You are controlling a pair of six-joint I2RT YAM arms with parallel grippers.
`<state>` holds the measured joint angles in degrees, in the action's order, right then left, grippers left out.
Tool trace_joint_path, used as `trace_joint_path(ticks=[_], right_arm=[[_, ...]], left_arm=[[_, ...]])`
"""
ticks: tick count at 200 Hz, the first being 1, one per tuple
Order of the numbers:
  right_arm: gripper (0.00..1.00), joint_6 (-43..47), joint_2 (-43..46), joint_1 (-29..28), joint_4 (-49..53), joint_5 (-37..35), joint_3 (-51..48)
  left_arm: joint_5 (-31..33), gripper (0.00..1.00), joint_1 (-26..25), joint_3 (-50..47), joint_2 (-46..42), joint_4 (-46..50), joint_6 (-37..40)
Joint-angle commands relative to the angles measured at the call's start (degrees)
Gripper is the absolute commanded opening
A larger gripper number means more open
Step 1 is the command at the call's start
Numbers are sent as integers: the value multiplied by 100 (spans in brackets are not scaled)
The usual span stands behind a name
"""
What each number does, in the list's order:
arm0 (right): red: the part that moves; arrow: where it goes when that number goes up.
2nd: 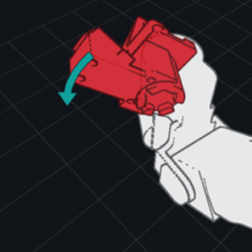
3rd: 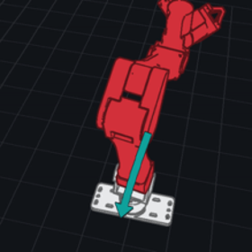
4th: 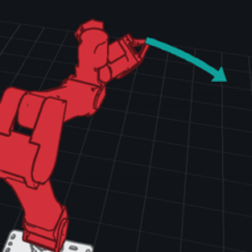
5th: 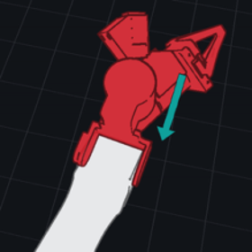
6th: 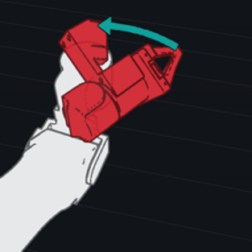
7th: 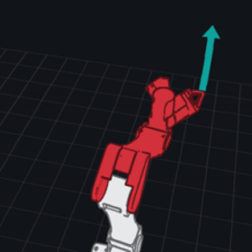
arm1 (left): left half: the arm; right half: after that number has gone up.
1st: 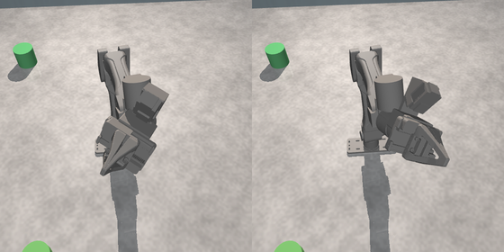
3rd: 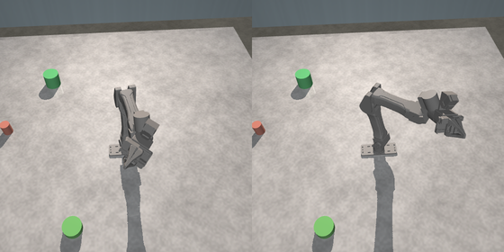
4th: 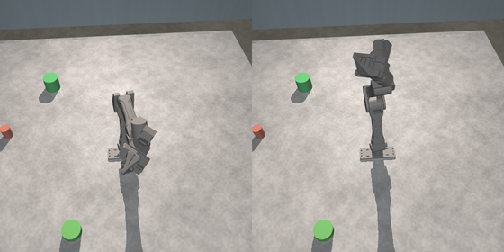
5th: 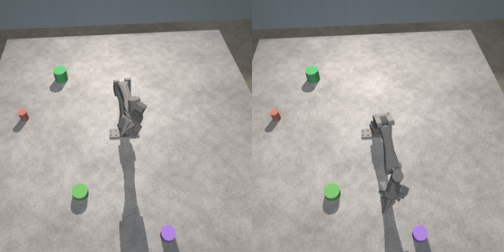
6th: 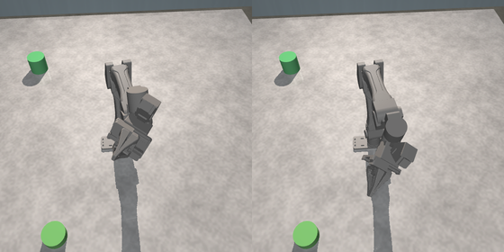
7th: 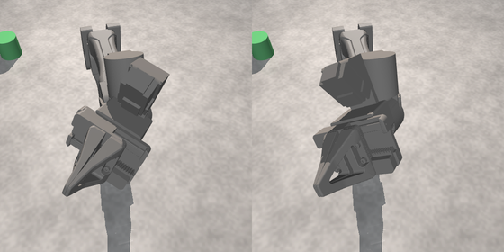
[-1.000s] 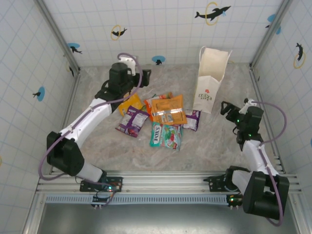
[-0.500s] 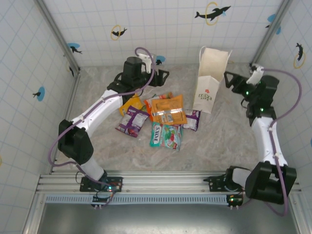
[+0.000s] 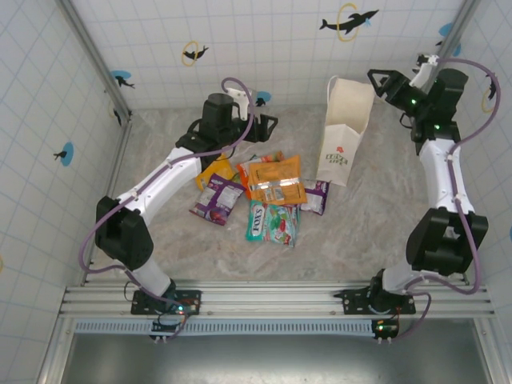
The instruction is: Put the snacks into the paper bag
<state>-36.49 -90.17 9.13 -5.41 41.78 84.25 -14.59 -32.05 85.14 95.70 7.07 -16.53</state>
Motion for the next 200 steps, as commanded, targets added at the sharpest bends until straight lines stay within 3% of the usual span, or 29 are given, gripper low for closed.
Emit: trace_joint_path(ticks=[1, 24, 70, 131, 200], right_arm=[[75, -268, -234, -91, 11, 237, 408], [72, -332, -400, -130, 63, 229, 521], [76, 2, -400, -78, 773, -122, 508], [73, -350, -632, -177, 495, 362, 632], [72, -370, -480, -471, 454, 356, 484]], left_arm=[[-71, 85, 2, 203, 115, 74, 57], [-97, 85, -2, 257, 142, 124, 58], [-97, 85, 6, 265, 175, 106, 56], [-211, 85, -1, 327, 274, 102, 58], [-246, 84, -2, 245, 229, 84, 60]])
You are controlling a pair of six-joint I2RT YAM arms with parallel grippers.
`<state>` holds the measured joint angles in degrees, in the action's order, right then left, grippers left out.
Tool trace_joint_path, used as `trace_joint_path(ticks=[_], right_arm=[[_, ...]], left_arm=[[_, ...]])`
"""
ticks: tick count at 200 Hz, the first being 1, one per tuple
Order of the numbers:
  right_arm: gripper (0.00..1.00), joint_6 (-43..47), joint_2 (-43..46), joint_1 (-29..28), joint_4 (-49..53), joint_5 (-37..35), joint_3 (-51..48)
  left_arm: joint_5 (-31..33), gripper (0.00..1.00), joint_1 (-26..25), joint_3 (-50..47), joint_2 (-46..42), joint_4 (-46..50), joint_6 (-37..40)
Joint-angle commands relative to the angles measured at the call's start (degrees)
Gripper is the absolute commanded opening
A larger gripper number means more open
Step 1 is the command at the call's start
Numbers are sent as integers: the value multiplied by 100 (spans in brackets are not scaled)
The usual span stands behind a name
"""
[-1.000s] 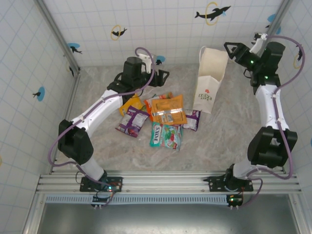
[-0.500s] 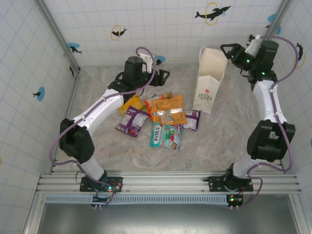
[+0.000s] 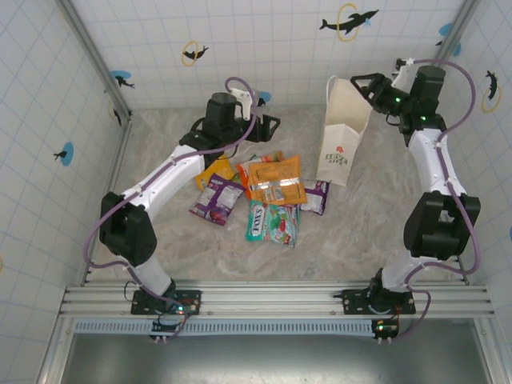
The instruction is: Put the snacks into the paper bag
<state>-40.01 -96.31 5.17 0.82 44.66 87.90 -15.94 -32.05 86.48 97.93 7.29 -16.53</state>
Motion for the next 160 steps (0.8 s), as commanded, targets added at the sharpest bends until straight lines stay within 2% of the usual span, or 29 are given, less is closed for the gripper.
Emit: trace_joint_path(ticks=[1, 17, 26, 55, 71, 92, 132, 160], right_arm=[[72, -17, 146, -76, -169, 59, 112], [71, 0, 264, -93, -183, -24, -20], [63, 23, 301, -95, -194, -73, -46], [19, 46, 330, -112, -179, -116, 80], [5, 55, 324, -153, -111, -98, 260], [0, 90, 323, -262, -31, -22, 446], [0, 265, 401, -629, 120, 58, 523], [0, 519, 480, -823, 378, 18, 483]], left_arm=[[-111, 84, 2, 109, 6, 62, 62], [-102, 85, 2, 55, -10, 31, 58], [-102, 85, -1, 45, -6, 31, 62], [-171, 84, 6, 69, 8, 11, 58], [-258, 84, -1, 92, -2, -103, 63], [-422, 83, 0, 264, 83, -260, -49], [-1143, 83, -44, 708, 485, -778, -520], [-966, 84, -104, 1210, 922, -654, -629]])
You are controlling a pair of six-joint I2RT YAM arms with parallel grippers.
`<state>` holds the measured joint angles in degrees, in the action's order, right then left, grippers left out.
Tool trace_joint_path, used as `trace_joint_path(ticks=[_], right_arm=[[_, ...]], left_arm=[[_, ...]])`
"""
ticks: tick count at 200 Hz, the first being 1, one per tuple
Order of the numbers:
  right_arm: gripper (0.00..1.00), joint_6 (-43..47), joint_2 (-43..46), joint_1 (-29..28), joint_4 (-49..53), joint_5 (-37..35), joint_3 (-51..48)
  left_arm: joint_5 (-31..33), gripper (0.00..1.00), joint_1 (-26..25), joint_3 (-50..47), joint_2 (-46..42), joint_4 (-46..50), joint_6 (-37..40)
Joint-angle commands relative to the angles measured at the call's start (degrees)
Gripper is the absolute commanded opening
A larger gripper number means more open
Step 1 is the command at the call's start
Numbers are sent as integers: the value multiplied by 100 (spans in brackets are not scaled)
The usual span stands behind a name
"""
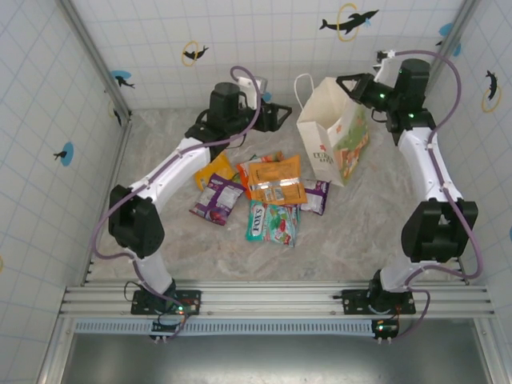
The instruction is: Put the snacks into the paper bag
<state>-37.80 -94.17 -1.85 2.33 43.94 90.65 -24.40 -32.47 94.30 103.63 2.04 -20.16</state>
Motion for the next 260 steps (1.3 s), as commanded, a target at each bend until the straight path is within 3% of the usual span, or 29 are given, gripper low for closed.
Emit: trace_joint_path(ticks=[1, 64, 96, 137, 178, 218, 260], right_arm=[[0, 308, 271, -122, 239, 89, 207], [0, 484, 397, -187, 308, 129, -38], [0, 502, 460, -189, 252, 116, -140], [0, 462, 521, -210, 147, 106, -238], [0, 448, 558, -272, 21, 60, -276], [0, 440, 575, -347, -58, 57, -285], [0, 464, 584, -345, -69, 49, -300]], left_arm=[[-110, 84, -60, 438, 364, -128, -276], [-137, 83, -60, 2075, 1765, 544, -648], [-280, 80, -65, 2242, 2050, 457, -849], [-306, 67, -87, 2255, 2152, 578, -890], [-276, 41, -119, 2242, 2135, 674, -886], [-171, 44, -122, 2284, 2204, 824, -859], [320, 35, -122, 2374, 2258, 1231, -656]])
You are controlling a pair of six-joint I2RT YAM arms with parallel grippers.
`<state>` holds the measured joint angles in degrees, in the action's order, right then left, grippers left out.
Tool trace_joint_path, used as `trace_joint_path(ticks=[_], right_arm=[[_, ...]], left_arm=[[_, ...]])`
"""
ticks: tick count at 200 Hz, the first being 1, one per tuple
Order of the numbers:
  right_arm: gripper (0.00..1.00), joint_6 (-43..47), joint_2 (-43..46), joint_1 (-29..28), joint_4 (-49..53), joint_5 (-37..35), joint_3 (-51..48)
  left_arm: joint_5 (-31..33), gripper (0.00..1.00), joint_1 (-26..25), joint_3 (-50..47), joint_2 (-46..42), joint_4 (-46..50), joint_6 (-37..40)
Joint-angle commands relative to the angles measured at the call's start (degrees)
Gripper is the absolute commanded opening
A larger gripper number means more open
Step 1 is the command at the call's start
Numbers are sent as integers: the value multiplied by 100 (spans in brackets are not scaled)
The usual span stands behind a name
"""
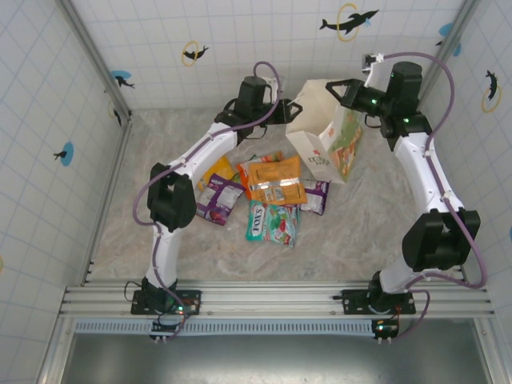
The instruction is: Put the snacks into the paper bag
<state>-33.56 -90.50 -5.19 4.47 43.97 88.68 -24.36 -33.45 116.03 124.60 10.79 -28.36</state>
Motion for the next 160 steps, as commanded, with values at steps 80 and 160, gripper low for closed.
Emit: trace_joint_path(ticks=[80, 160], right_arm=[[45, 359, 478, 109, -28, -174, -165], [70, 607, 1403, 718, 155, -622, -944]], left_arm=[[1032, 0, -18, 237, -251, 526, 562], [1670, 0, 104, 68, -1954, 1255, 903]])
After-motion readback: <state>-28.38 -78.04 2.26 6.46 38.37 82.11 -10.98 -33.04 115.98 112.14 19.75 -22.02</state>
